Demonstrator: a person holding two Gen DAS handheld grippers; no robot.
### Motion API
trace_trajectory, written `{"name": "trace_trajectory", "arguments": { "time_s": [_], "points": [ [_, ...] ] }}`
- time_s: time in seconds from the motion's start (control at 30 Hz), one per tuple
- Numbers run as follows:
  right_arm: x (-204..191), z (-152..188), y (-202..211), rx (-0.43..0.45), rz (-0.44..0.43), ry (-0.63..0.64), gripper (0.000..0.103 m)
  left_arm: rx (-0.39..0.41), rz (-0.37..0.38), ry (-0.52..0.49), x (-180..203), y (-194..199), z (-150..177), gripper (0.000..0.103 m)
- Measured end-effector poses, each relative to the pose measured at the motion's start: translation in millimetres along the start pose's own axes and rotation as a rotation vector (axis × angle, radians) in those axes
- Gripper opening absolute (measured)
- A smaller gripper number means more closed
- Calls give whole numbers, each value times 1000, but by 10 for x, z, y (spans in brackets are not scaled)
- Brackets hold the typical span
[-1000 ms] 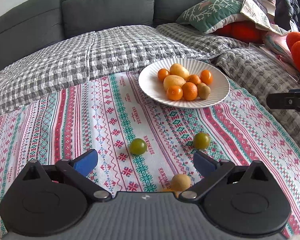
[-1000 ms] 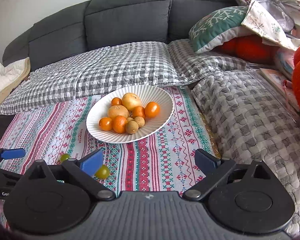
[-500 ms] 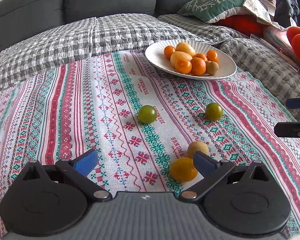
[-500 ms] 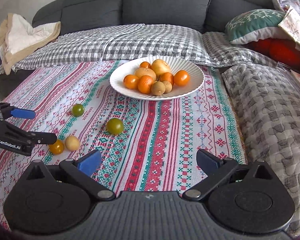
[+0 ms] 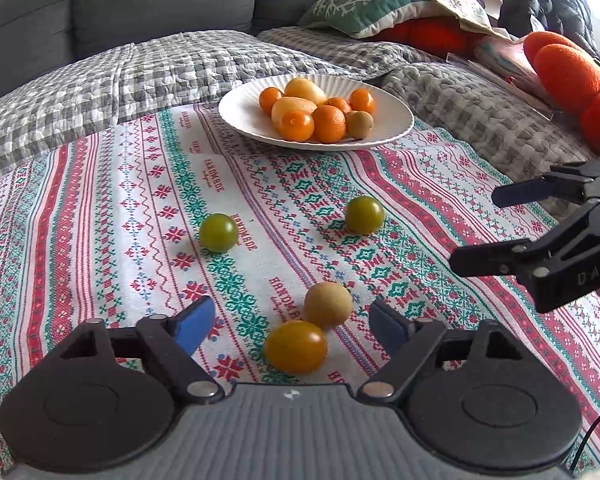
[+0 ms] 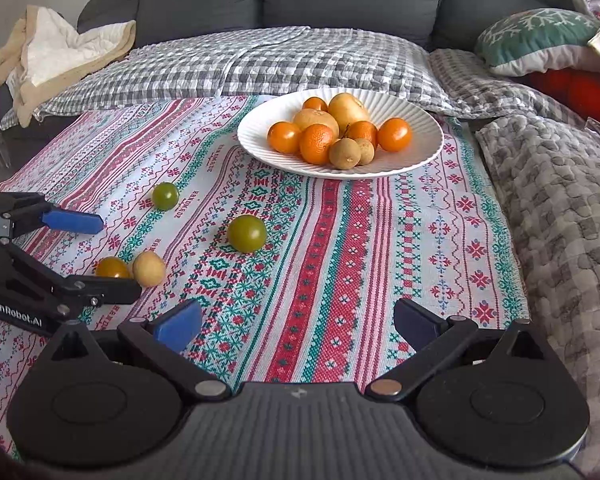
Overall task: Organize fruits
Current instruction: 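Move both open tools back to the fruits left on the cloth, then grasp a small brown fruit with the left tool while the right tool grasps a green tomato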
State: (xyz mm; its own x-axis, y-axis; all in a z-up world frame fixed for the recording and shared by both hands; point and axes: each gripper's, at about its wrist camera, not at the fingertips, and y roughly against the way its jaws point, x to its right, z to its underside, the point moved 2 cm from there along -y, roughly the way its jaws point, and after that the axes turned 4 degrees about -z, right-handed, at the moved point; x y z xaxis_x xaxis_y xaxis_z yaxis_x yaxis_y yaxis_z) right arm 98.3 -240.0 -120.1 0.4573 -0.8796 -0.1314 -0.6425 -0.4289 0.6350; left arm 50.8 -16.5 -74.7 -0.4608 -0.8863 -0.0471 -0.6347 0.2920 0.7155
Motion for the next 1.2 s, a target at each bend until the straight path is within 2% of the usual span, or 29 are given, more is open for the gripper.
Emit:
{"name": "trace_trajectory", "arguments": {
  "time_s": [0.17, 0.2, 0.27, 0.37, 0.57, 0.7, 1.07, 1.2],
  "points": [
    [-5, -71, -175, -8, 5, -76, 93, -19, 21, -15, 125, -77, -38, 45],
    [-21, -78, -198, -11, 0, -80, 92, -17, 22, -22, 143, -71, -47, 43],
    [-76, -88, -227, -12, -5, -65, 89, -21, 26, -30, 166, -66, -57, 31],
    [-169, -94, -284, -20, -7, -22, 82, -31, 24, -37, 173, -65, -51, 21],
    [-282, -161, -434, -40, 47, -3, 74, -50, 15, -13, 145, -58, -66, 20],
    [-297, -220, -490, -40, 51, -26, 72, -57, 12, 3, 123, -47, -69, 20],
    [-364, -263, -488, -18, 55, -13, 27, -74, 15, 37, 66, -10, -46, 19],
    [-318, -276, -475, -10, 45, -36, 26, -75, 9, 38, 53, 2, -44, 19]
  ]
}}
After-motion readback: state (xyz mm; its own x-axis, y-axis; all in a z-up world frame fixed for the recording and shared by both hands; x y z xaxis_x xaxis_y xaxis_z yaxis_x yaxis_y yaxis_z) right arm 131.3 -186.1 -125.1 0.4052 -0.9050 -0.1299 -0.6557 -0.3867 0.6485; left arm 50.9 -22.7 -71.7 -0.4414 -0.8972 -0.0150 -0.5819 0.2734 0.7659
